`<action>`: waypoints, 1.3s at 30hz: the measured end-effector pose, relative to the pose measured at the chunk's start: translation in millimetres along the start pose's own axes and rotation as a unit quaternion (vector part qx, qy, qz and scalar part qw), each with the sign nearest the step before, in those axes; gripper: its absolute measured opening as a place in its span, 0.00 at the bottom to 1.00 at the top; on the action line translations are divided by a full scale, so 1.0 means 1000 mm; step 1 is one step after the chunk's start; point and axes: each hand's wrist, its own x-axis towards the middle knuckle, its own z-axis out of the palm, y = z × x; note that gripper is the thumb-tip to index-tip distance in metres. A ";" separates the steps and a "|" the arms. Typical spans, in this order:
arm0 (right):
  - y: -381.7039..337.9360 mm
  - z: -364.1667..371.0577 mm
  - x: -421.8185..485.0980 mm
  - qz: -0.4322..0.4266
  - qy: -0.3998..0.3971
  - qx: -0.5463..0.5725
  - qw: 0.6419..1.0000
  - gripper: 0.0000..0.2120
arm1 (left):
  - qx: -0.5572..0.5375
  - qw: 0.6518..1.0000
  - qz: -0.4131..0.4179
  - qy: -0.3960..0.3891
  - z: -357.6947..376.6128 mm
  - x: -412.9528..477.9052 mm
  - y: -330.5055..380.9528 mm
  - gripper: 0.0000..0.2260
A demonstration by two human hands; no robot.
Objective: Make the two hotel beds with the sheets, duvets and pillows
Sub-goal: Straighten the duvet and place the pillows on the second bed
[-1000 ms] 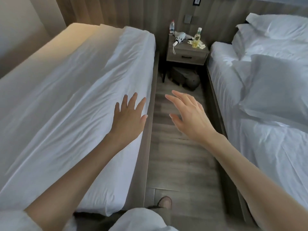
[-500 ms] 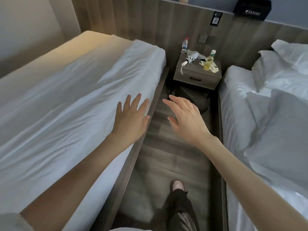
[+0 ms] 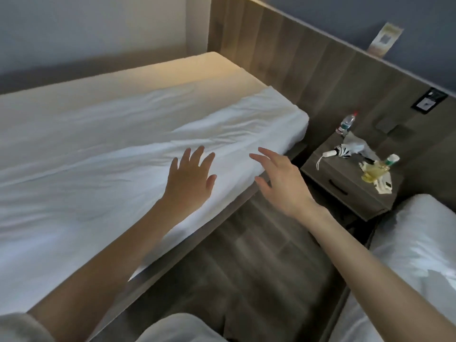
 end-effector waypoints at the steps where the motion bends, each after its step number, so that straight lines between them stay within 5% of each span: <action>1: 0.012 0.003 0.017 -0.012 0.000 0.001 1.000 0.24 | 0.004 1.000 -0.017 0.001 0.005 0.013 -0.002 0.25; 21: 0.183 0.088 0.408 -0.173 -0.157 -0.017 0.972 0.22 | -0.041 0.958 -0.283 -0.038 0.110 0.317 -0.057 0.27; 39: 0.191 0.240 0.605 -0.333 -0.317 -0.004 0.888 0.22 | -0.094 0.834 -0.544 0.020 0.191 0.390 -0.061 0.30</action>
